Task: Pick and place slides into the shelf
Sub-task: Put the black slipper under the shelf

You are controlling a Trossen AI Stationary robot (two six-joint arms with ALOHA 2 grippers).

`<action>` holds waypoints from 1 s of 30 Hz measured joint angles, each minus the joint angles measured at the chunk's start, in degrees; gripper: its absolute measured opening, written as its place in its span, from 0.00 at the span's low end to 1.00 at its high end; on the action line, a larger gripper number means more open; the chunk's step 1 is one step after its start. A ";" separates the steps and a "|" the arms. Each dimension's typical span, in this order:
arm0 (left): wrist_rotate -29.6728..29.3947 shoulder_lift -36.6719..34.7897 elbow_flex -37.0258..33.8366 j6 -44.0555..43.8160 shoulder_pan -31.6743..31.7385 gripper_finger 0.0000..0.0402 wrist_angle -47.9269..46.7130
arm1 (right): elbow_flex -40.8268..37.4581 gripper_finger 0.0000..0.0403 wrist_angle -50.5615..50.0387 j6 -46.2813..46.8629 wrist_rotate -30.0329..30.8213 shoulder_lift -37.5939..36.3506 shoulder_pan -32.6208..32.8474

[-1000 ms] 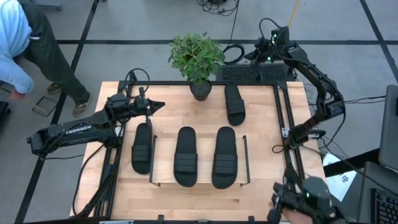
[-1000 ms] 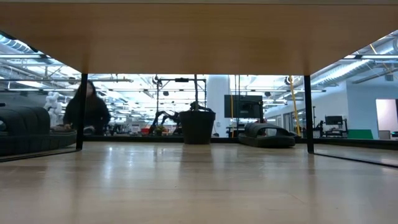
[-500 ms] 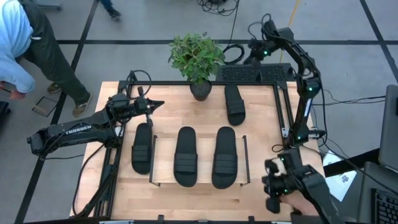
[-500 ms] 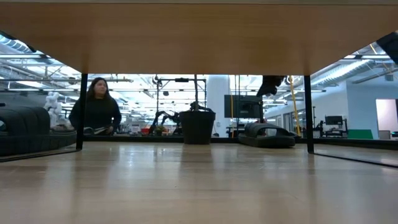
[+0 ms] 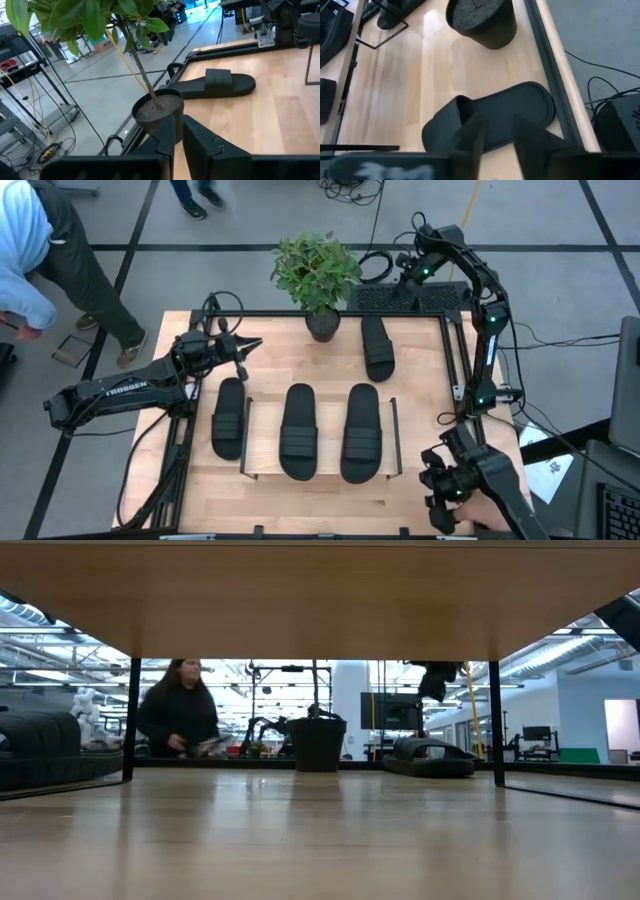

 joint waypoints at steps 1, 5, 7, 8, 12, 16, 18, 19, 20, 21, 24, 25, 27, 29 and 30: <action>-0.02 0.00 0.00 0.19 0.00 0.09 0.04 | 0.00 0.30 0.09 -0.12 0.14 0.00 0.13; -0.44 0.00 0.00 0.57 0.00 0.09 0.15 | -0.02 0.46 2.08 -1.61 4.07 0.00 0.78; -0.44 0.00 0.00 0.82 0.00 0.09 0.15 | -0.44 0.50 2.24 0.98 3.92 -0.01 1.13; -0.44 0.00 0.00 0.84 0.00 0.09 0.14 | -0.83 0.52 2.18 2.15 3.58 -0.02 1.46; -0.44 0.00 0.00 0.97 0.00 0.09 0.15 | -3.54 0.55 2.20 3.11 3.57 -0.05 2.94; -0.45 0.00 0.00 0.99 0.00 0.09 0.13 | -7.94 0.55 2.70 2.88 4.71 0.00 4.42; -0.48 0.00 0.00 1.00 0.00 0.09 0.15 | -10.13 0.55 2.38 2.10 4.71 0.00 4.83; -0.48 0.00 0.00 1.19 0.00 0.09 0.15 | -11.23 0.55 2.22 1.87 4.71 -0.02 5.05; -0.48 0.00 0.00 1.67 0.00 0.09 0.12 | -12.29 0.55 2.08 1.86 4.73 -0.01 5.30; -0.48 0.00 0.00 1.87 0.00 0.09 0.10 | -13.24 0.55 2.07 1.81 4.77 0.00 5.54; -0.50 0.00 0.00 1.93 0.00 0.09 0.06 | -15.27 0.55 2.41 1.41 4.72 -0.02 6.30; -0.49 0.00 0.00 1.93 0.00 0.09 0.06 | -15.88 0.55 2.84 1.28 4.69 -0.02 6.61; -0.49 0.00 0.00 1.95 0.00 0.09 0.04 | -16.94 0.55 3.42 1.22 4.67 -0.01 7.30; -0.50 0.00 0.00 1.88 0.00 0.09 0.04 | -17.80 0.55 3.42 1.22 4.58 -0.02 8.22; -0.48 0.00 0.00 1.70 0.00 0.09 0.02 | -18.13 0.55 3.52 1.22 4.75 -0.02 8.77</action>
